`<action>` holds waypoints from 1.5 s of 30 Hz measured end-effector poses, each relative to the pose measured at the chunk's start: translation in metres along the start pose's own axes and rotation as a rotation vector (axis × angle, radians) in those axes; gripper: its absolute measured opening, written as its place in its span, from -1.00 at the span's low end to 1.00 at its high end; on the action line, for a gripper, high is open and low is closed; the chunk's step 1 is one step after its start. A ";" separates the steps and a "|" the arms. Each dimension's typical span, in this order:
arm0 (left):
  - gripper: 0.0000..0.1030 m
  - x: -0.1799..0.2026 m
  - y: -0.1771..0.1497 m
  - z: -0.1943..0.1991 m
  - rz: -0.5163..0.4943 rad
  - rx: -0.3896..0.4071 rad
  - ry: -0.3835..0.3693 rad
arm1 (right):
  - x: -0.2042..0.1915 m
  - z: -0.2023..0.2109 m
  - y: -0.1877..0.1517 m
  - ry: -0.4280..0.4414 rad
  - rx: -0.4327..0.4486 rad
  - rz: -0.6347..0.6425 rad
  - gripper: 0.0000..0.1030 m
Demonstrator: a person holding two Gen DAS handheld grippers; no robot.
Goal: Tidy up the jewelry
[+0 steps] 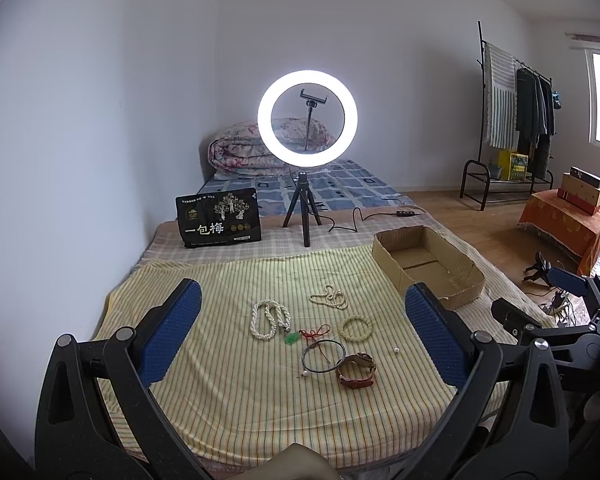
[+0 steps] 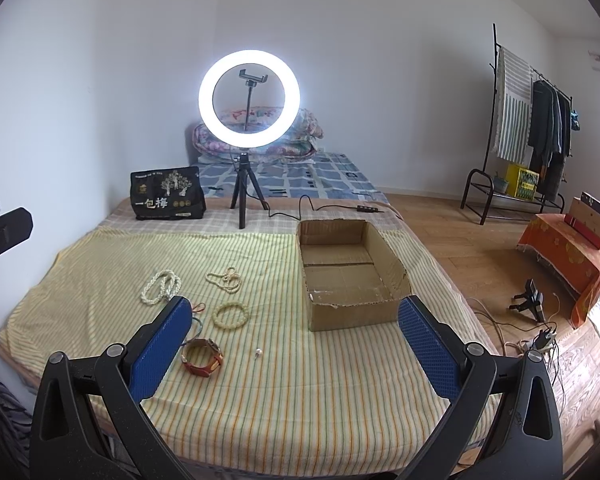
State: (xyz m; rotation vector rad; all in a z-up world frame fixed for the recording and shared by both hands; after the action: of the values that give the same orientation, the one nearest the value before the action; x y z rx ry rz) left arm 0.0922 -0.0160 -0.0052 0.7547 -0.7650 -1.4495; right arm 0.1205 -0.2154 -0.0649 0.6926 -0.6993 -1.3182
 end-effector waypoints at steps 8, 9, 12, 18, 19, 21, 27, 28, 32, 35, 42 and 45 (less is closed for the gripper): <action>1.00 -0.003 -0.009 0.001 0.001 0.005 0.001 | 0.000 0.000 0.000 0.001 0.000 0.000 0.99; 1.00 -0.002 -0.007 0.002 0.001 0.005 0.001 | 0.000 0.000 -0.001 0.000 0.000 0.000 0.99; 1.00 -0.004 -0.012 -0.001 -0.001 0.008 0.003 | 0.000 0.000 -0.001 0.001 -0.001 0.003 0.99; 1.00 -0.005 -0.013 -0.002 0.000 0.008 0.003 | -0.001 0.000 -0.001 0.001 -0.001 0.002 0.99; 1.00 -0.005 -0.014 -0.002 0.000 0.008 0.002 | -0.001 0.000 -0.001 0.000 -0.001 0.003 0.99; 1.00 -0.005 -0.014 -0.001 0.000 0.009 0.003 | -0.001 0.000 0.000 0.000 0.000 0.003 0.99; 1.00 -0.005 -0.014 -0.001 0.001 0.009 0.002 | -0.001 -0.001 0.000 0.001 0.000 0.003 0.99; 1.00 -0.004 -0.013 -0.001 0.001 0.008 0.002 | -0.001 -0.001 0.000 0.001 0.000 0.003 0.99; 1.00 -0.004 -0.014 -0.001 0.001 0.010 0.003 | -0.001 -0.001 0.000 0.001 0.000 0.003 0.99; 1.00 -0.004 -0.014 -0.001 0.001 0.009 0.003 | -0.001 -0.001 0.000 0.002 -0.001 0.002 0.99; 1.00 -0.003 -0.014 0.000 0.002 0.008 0.002 | -0.002 -0.001 0.000 0.003 -0.001 0.003 0.99; 1.00 -0.004 -0.015 -0.001 0.001 0.008 0.001 | -0.002 -0.002 0.000 0.005 -0.002 0.002 0.99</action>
State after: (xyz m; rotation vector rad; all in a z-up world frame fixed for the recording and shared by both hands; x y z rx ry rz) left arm 0.0846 -0.0120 -0.0176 0.7609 -0.7703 -1.4453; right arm 0.1214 -0.2129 -0.0660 0.6936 -0.6943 -1.3143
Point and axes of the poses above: each gripper's, at about its wrist camera, not at the fingertips, and z roughly against the way its jaws point, x to its right, y to its top, the point moved 10 cm from there along -z, roughly the way its jaws point, and after that the axes turned 10 degrees about -x, right-handed, at the moved point
